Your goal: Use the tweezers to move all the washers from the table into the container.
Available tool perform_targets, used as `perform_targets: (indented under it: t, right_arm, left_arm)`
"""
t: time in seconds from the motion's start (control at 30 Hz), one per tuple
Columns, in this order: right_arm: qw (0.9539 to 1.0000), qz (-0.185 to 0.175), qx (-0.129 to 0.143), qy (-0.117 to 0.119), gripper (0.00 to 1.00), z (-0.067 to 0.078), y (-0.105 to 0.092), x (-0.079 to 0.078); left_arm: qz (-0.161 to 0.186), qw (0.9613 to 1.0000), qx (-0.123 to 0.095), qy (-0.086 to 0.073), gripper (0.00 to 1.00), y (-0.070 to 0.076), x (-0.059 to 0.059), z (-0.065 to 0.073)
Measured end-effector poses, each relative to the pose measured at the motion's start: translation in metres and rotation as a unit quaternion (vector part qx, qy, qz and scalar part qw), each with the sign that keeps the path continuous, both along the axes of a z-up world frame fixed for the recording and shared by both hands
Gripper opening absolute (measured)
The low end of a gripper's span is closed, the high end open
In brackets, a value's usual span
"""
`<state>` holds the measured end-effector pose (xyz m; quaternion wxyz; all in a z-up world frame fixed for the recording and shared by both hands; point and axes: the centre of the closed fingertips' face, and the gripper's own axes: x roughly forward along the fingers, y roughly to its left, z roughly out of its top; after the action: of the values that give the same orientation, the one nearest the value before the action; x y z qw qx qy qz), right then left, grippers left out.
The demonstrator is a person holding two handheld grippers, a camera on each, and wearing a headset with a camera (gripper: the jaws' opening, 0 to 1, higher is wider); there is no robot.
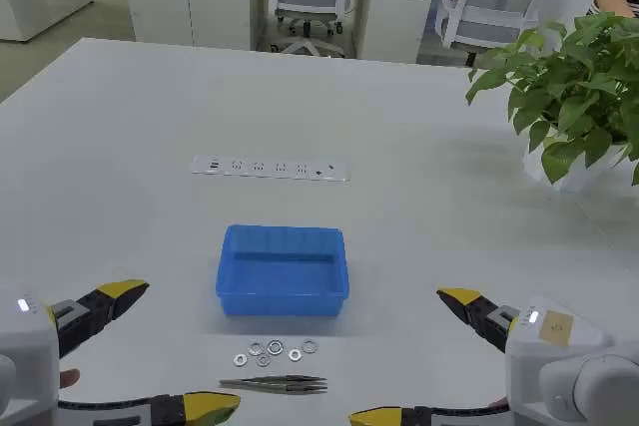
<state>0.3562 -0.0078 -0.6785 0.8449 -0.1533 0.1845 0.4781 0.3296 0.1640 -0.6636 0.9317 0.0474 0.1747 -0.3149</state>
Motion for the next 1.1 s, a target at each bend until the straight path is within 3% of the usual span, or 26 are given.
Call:
perform_targets:
  t: [1.1]
  right_arm:
    - [1.0000,0.003,-0.001,-0.002,1.00,0.0010,0.0017,0.0001]
  left_arm:
    - [-0.003,1.0000,0.003,-0.001,0.98,-0.0017,-0.0021,-0.0016]
